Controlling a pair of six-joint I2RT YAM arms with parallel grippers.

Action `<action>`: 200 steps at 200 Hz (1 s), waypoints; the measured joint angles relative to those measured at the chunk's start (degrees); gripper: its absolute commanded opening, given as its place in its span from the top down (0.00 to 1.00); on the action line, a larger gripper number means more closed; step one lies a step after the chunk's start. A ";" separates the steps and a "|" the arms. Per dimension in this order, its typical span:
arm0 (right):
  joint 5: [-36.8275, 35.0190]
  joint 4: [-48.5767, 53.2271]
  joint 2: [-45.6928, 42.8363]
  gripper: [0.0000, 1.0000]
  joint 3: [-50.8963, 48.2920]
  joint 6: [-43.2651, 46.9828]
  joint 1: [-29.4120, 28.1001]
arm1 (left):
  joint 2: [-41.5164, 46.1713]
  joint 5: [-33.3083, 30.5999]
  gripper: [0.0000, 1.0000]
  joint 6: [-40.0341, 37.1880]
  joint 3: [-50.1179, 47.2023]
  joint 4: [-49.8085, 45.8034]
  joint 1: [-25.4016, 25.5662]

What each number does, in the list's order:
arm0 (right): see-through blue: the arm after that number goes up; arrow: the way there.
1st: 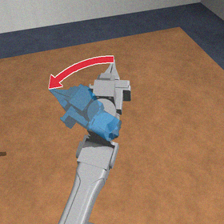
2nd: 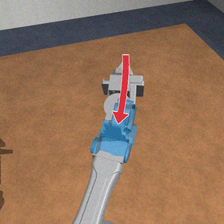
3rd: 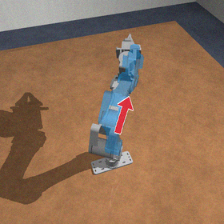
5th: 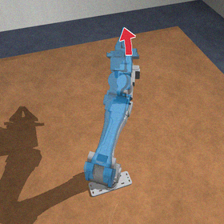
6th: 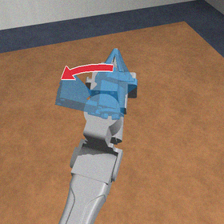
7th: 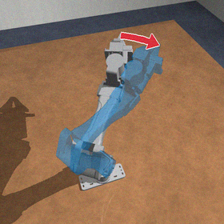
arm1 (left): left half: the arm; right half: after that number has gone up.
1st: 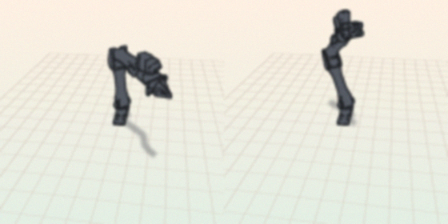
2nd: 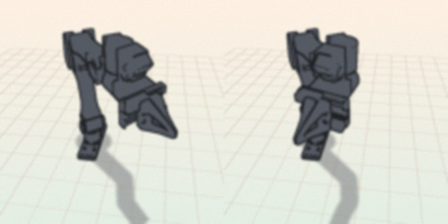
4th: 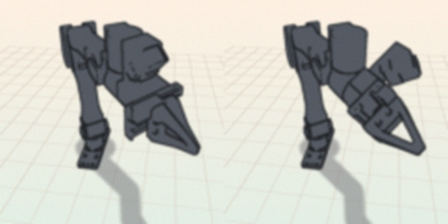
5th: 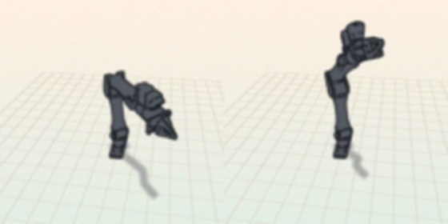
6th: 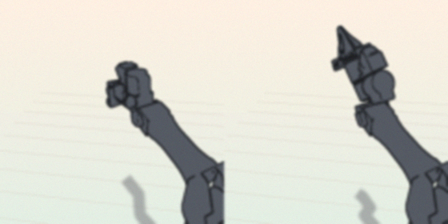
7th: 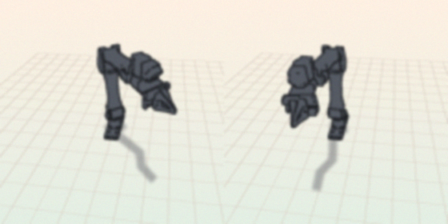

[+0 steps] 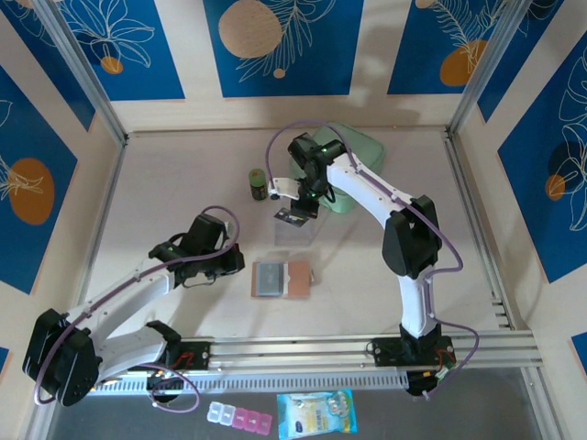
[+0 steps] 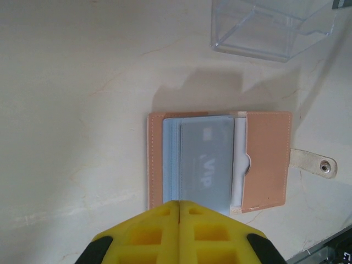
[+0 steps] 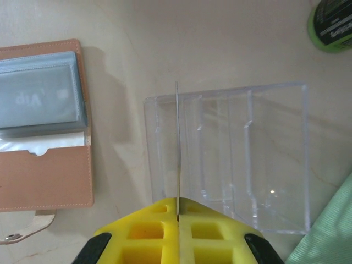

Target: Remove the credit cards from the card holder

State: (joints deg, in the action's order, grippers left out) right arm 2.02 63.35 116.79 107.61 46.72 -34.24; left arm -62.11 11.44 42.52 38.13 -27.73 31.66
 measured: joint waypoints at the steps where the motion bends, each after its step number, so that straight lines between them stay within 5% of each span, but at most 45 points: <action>1: 0.00 0.04 0.07 1.00 0.07 0.02 0.00 | 0.00 0.00 0.97 0.00 0.00 0.02 0.00; 200: 1.55 5.46 8.04 1.00 -1.99 0.83 0.50 | 4.28 3.80 0.97 2.82 -4.68 2.86 -2.73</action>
State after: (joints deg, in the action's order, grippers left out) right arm 3.57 68.82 124.84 105.62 47.55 -33.74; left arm -57.82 15.25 45.34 33.45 -24.86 28.93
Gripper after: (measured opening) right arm 0.063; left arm 0.044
